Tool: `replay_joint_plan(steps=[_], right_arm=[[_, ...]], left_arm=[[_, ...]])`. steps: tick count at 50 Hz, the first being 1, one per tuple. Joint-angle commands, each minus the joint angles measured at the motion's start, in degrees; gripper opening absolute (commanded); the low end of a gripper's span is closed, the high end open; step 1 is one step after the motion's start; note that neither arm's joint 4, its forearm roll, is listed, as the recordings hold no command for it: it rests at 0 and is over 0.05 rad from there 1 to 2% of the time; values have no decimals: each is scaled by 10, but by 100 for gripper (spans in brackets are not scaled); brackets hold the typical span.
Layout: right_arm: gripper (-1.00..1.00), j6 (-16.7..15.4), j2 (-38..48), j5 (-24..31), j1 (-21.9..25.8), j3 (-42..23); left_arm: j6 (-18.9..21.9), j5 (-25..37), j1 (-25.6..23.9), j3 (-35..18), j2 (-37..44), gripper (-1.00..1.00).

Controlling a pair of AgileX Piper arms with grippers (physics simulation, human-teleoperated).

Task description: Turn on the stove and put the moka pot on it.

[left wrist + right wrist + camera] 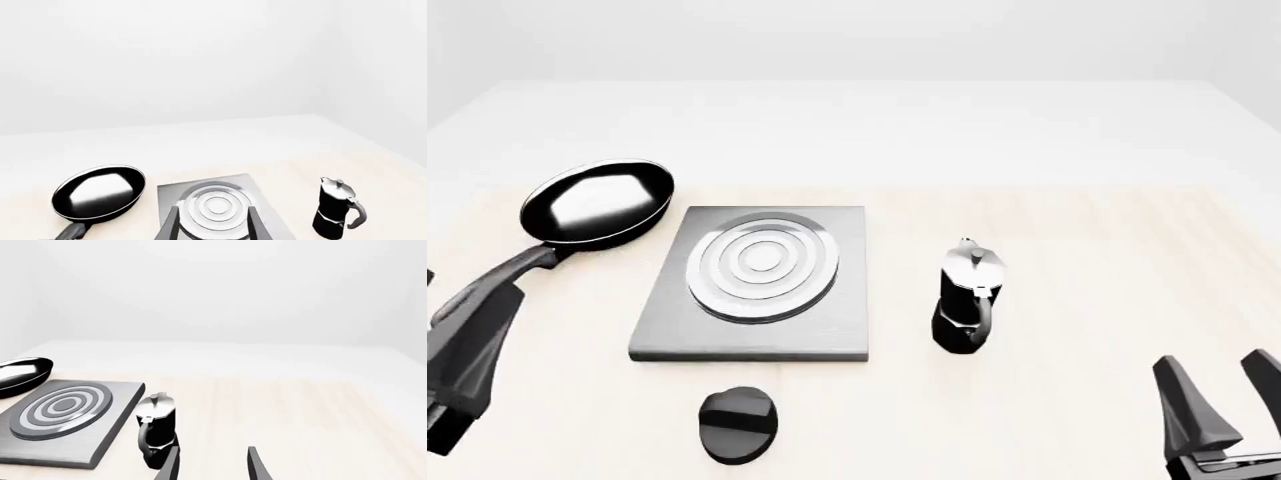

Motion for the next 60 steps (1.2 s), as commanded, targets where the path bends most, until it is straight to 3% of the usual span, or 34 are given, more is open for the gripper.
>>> replay_joint_plan(steps=[1, 5, 8, 10, 12, 16, 24, 36, 40, 44, 50, 60], right_arm=[[100, -3, 0, -6, -2, 0], [100, -1, 0, -2, -2, -7], [100, -2, 0, 3, 2, -17], [100, -4, 0, 7, 7, -25], [100, -8, 0, 11, 10, -34], [100, -12, 0, 22, 18, -54], [100, -27, 0, 55, 38, -106], [100, -92, 0, 135, 59, -166], [100, -88, 3, 161, 67, -177], [100, -102, 44, 151, 69, -183], [100, -98, 114, 126, 84, -190], [100, -60, 195, 75, 102, -178]], left_arm=[[39, -47, 73, 72, -103, 100], [61, -92, 114, 122, -103, 100], [65, -117, 118, 158, -103, 100], [91, -144, 130, 189, -103, 100], [76, -134, 136, 201, -103, 100], [95, -136, 142, 203, -103, 100], [85, -126, 154, 203, -103, 100], [79, -93, 178, 203, -103, 100], [77, -90, 178, 203, -103, 100], [77, -92, 177, 203, -103, 100], [81, -89, 173, 203, -103, 100], [79, -86, 173, 203, -103, 100]])
